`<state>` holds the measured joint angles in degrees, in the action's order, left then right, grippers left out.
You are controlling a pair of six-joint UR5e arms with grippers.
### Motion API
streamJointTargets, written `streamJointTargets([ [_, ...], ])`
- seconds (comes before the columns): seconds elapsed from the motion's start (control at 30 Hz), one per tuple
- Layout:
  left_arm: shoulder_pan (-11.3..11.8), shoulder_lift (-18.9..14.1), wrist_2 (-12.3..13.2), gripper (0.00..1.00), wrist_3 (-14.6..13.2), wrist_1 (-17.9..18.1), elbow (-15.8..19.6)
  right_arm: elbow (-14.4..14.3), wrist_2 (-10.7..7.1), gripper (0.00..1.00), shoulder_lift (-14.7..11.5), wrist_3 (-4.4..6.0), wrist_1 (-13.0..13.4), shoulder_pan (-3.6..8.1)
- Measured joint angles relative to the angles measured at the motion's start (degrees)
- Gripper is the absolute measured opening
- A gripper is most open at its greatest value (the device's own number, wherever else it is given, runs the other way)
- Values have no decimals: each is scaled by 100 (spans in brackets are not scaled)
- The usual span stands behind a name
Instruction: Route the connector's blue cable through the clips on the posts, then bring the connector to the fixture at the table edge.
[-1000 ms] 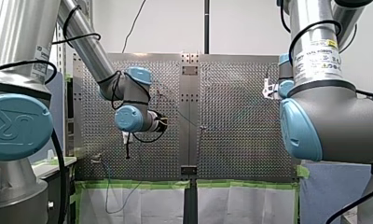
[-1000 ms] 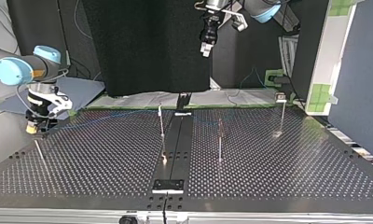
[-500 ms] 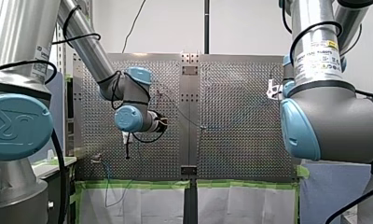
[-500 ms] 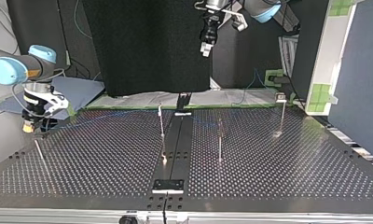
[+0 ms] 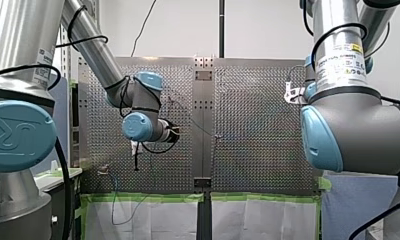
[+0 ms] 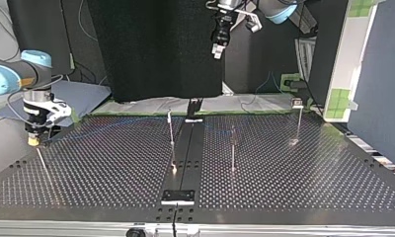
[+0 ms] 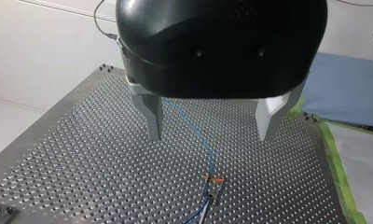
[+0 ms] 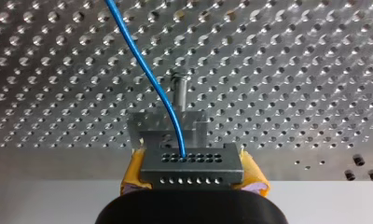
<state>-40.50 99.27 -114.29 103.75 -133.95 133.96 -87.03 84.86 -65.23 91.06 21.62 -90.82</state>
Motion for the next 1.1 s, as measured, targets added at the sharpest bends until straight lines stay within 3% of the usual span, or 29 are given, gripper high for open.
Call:
streamJointTargets([
  [0.13, 16, -1, 75, 98, 15, -15, -1, 53, -194, 0, 4, 30, -7, 87],
  [0.33, 22, 1, 117, 98, 48, -4, -2, 60, -511, 0, 28, -7, 19, 222],
  [0.57, 29, 0, 118, 98, 98, -22, 0, 59, -873, 0, 231, -34, 107, 320],
  [1.1, 45, 0, 98, 98, 135, -22, 0, 59, -1606, 0, 305, -91, 375, 351],
])
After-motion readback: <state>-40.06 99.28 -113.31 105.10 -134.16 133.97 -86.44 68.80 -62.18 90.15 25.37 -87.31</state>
